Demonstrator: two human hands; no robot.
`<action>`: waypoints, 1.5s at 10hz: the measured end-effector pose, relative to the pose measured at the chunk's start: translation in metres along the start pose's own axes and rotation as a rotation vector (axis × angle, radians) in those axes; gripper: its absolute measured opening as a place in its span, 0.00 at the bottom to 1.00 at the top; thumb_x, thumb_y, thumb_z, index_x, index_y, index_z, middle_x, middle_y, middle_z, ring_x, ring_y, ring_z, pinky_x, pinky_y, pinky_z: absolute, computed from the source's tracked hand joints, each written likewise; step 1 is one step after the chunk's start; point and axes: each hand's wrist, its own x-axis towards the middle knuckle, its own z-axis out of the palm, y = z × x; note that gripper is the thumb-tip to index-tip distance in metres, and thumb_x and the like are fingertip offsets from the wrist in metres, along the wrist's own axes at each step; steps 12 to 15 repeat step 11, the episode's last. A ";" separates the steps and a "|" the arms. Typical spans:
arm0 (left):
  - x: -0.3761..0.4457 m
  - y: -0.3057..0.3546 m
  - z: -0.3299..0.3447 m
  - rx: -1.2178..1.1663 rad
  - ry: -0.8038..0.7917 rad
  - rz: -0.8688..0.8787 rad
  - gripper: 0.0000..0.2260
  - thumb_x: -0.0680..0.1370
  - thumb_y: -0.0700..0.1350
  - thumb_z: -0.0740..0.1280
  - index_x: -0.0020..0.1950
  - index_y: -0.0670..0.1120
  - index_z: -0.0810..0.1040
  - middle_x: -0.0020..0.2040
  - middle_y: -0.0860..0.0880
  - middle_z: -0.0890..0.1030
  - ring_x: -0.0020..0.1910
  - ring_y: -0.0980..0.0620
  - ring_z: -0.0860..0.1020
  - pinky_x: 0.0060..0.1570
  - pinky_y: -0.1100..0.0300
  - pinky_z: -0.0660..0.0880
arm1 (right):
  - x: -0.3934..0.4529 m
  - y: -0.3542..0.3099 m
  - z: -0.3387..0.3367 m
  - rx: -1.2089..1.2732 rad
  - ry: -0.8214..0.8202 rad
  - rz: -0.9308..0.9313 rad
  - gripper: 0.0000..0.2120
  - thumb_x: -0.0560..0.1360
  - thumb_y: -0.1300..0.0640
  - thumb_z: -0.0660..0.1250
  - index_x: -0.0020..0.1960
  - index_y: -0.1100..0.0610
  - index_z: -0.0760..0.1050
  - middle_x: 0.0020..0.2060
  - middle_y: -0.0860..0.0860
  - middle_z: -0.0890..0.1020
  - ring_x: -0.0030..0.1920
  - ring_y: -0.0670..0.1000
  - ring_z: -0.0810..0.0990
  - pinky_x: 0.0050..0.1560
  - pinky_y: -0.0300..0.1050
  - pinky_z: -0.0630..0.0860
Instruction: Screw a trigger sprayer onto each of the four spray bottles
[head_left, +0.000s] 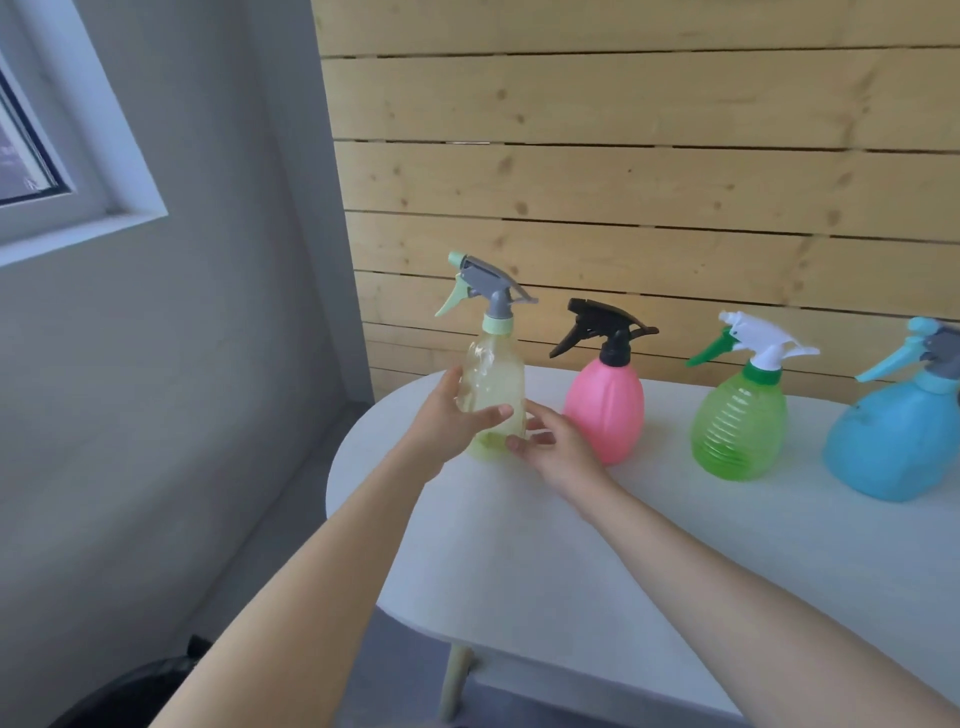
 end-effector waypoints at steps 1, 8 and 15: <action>0.016 -0.008 0.003 0.057 0.023 0.036 0.34 0.68 0.49 0.75 0.70 0.54 0.63 0.62 0.51 0.73 0.59 0.50 0.72 0.52 0.57 0.70 | 0.015 0.006 0.006 -0.030 0.043 0.005 0.25 0.73 0.56 0.68 0.69 0.48 0.67 0.54 0.48 0.74 0.49 0.49 0.75 0.47 0.40 0.71; 0.022 -0.020 0.005 0.117 0.082 -0.034 0.46 0.69 0.51 0.73 0.76 0.54 0.44 0.76 0.45 0.57 0.72 0.43 0.61 0.63 0.51 0.68 | 0.007 0.004 0.019 -0.162 0.062 0.061 0.33 0.74 0.52 0.65 0.75 0.52 0.55 0.68 0.52 0.71 0.56 0.52 0.77 0.55 0.47 0.74; -0.041 0.021 0.030 0.398 0.466 0.288 0.17 0.74 0.43 0.64 0.63 0.47 0.71 0.60 0.47 0.72 0.55 0.51 0.73 0.52 0.55 0.73 | -0.068 -0.042 -0.038 -0.067 0.141 -0.081 0.12 0.74 0.60 0.62 0.55 0.50 0.74 0.47 0.48 0.79 0.46 0.51 0.79 0.41 0.42 0.75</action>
